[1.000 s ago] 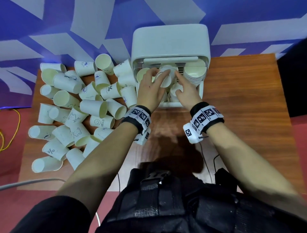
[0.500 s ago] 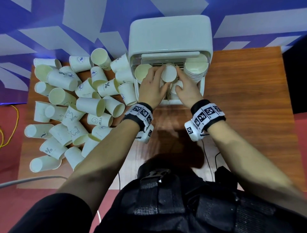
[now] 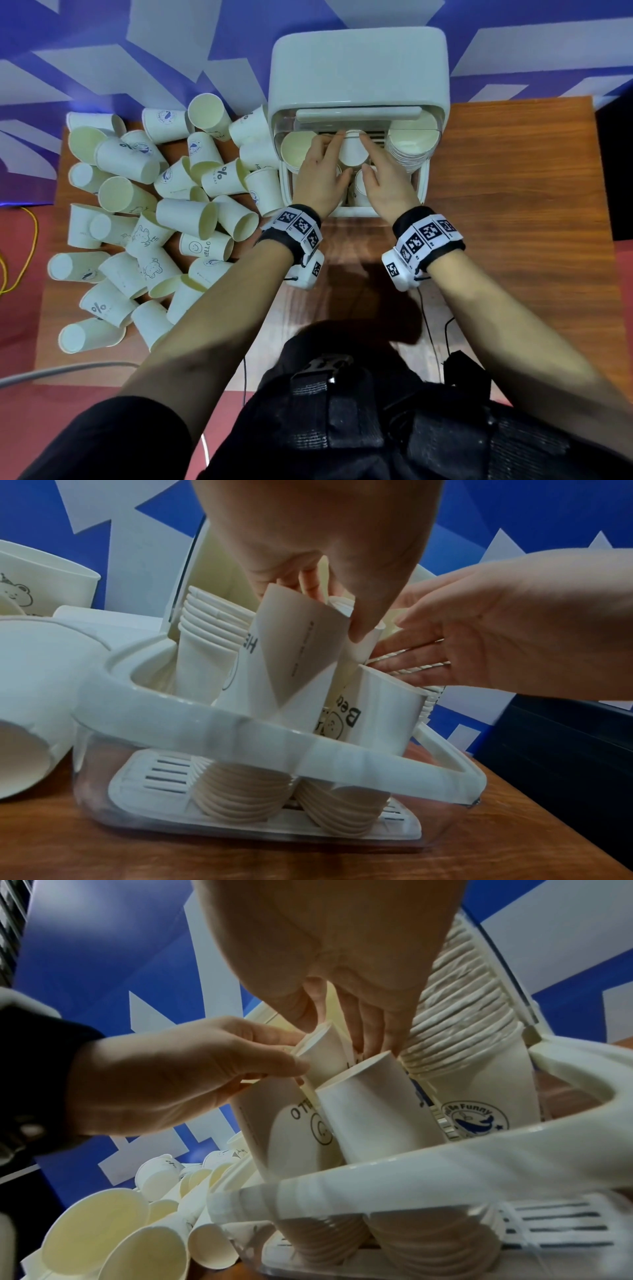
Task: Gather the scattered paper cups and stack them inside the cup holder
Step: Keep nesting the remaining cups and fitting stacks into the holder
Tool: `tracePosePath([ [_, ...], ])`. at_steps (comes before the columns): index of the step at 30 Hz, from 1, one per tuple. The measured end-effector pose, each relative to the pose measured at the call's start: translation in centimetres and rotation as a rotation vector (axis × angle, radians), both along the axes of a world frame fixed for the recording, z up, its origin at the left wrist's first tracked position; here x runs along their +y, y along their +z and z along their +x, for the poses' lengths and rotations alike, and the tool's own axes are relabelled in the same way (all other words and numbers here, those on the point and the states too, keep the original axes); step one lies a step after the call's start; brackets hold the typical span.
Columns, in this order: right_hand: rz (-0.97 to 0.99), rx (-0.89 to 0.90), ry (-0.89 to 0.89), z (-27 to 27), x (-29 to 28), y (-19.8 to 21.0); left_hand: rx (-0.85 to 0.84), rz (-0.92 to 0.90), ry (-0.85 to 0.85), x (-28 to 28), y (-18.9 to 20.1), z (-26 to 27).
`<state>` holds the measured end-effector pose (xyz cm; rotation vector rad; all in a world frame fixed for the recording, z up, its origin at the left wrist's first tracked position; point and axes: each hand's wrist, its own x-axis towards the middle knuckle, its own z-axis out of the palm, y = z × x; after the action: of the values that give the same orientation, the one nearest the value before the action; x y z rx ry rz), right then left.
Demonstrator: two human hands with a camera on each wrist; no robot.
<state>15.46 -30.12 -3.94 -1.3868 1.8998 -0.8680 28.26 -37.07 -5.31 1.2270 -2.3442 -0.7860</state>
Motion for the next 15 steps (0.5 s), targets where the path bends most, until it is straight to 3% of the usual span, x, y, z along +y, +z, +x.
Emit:
tracePosePath([
  [15,0.165,0.094,0.015,-0.21,-0.88,-0.48,-0.073,-0.079,0.013,0.06,-0.31,-0.58],
])
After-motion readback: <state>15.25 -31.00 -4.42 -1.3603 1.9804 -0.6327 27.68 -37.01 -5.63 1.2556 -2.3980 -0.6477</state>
